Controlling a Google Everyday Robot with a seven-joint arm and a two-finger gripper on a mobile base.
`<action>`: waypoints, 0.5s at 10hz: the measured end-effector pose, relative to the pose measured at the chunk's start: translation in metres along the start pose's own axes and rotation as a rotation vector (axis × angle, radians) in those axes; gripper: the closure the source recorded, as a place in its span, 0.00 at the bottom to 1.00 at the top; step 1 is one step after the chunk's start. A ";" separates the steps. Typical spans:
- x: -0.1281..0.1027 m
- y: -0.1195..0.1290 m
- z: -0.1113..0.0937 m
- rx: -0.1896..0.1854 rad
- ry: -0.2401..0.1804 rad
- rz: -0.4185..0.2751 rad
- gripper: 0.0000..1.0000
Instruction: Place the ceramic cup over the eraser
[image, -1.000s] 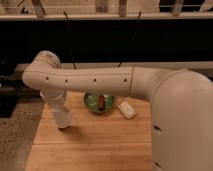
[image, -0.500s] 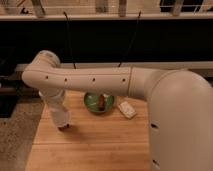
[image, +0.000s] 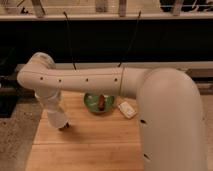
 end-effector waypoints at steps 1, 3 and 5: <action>-0.001 -0.001 0.006 -0.017 -0.001 -0.009 1.00; -0.001 0.003 0.026 -0.031 -0.007 -0.016 1.00; -0.003 0.004 0.045 -0.036 -0.019 -0.021 1.00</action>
